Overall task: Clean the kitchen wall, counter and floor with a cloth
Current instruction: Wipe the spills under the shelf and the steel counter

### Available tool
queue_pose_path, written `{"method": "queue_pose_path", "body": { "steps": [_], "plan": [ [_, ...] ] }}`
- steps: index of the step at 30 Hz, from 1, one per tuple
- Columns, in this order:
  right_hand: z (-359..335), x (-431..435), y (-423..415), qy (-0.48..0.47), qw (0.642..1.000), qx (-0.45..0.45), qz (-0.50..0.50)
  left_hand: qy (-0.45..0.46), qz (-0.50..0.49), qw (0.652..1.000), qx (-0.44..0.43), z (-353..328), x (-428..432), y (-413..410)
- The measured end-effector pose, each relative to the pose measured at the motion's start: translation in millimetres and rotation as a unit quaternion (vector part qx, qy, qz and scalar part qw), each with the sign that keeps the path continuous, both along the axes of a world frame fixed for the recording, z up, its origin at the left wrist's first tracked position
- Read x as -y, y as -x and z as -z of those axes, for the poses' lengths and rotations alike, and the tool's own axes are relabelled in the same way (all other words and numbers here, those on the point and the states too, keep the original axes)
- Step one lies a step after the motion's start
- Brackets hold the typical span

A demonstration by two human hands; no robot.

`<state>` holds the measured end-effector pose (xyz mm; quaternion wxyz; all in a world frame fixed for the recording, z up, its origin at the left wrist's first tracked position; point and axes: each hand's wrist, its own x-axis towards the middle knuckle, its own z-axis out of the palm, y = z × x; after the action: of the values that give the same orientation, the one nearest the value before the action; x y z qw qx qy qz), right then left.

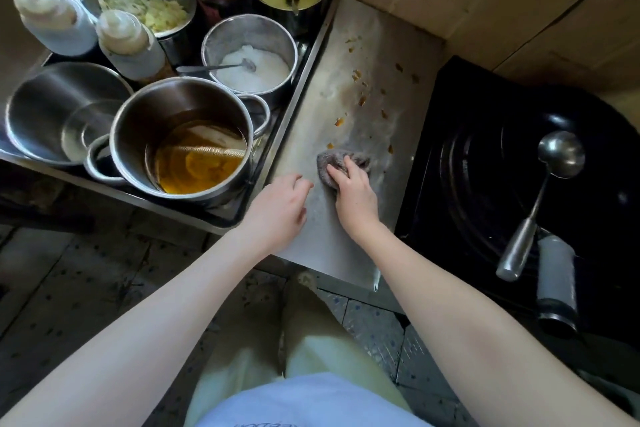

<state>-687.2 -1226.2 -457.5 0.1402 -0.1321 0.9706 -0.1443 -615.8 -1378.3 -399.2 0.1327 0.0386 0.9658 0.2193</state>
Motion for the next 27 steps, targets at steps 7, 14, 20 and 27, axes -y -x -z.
{"method": "queue_pose_path", "body": {
  "steps": [7,14,20,27],
  "plan": [
    [-4,20,55,0.051,0.999,0.0,0.006,-0.008,-0.043,0.999,-0.01,1,-1,18],
    [-4,-34,91,0.026,0.978,-0.042,0.202,-0.017,-0.056,0.998,-0.009,9,-12,42],
    [1,-23,74,0.001,0.993,-0.033,0.111,-0.033,-0.067,0.997,0.0,13,-16,56],
    [-1,11,118,0.006,0.996,-0.001,-0.094,-0.054,-0.098,0.994,0.0,20,-18,63]
  ]
}}
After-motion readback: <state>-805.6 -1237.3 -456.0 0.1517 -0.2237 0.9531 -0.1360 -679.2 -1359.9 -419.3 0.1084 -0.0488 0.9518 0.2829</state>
